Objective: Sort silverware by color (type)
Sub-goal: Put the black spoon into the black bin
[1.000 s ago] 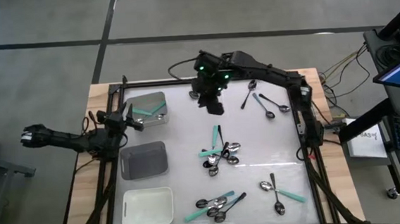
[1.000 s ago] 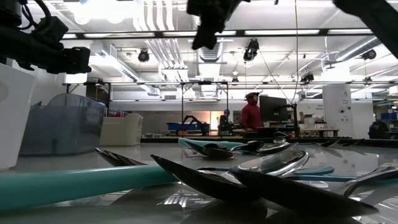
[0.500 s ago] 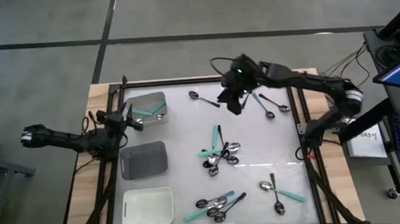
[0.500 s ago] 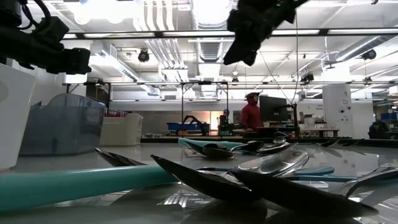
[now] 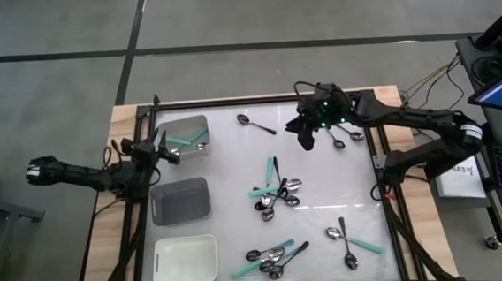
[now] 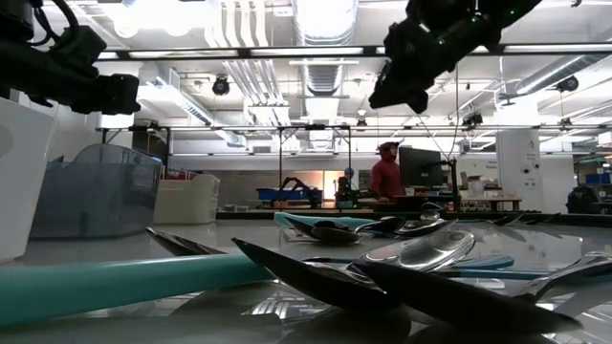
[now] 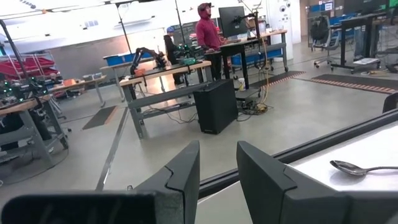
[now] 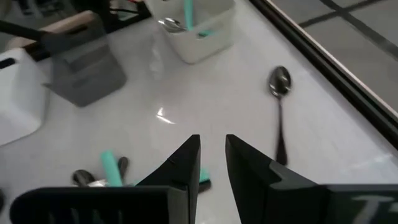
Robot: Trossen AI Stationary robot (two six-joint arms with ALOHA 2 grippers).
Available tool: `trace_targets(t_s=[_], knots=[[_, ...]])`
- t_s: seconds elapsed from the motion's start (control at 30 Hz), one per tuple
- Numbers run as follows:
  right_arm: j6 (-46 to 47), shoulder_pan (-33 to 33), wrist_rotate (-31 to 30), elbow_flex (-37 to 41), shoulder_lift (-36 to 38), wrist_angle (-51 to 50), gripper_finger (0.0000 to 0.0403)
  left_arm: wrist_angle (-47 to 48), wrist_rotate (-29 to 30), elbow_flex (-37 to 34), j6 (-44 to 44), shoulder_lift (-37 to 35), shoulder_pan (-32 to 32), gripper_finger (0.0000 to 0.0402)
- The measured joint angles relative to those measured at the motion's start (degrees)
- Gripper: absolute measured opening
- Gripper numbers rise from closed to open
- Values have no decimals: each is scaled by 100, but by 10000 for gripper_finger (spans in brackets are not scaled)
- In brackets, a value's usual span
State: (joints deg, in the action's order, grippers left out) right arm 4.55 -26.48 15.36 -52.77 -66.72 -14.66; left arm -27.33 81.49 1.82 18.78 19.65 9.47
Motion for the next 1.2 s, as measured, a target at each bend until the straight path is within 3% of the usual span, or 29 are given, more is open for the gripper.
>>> trace_targets(t_s=[0.23,0.4,0.5,0.6,0.77,0.83,1.03,1.1,1.2], knots=[[-216,-4,-64,35,23,12,68,-16,-456,1,-376,-10,0,90],[-50,-4,-387,41,25,31,64,-409,-229,-1,-146,-19,-2,90],[0,-4,-515,45,29,32,60,-635,-403,0,-323,-19,-11,90],[77,-4,-528,45,29,33,56,-757,-1158,1,-580,-14,-11,90],[126,9,-536,111,29,25,56,-1175,-3283,-1,-385,-8,-32,90],[190,11,-651,158,31,25,56,-1501,-3662,-1,-91,-10,-35,90],[335,9,-842,408,31,25,56,-2159,-4379,1,-724,15,-37,90],[356,9,-993,445,31,4,56,-2357,-4264,21,-602,29,-47,90],[388,9,-1119,452,31,33,56,-2517,-3271,154,-634,29,-59,90]])
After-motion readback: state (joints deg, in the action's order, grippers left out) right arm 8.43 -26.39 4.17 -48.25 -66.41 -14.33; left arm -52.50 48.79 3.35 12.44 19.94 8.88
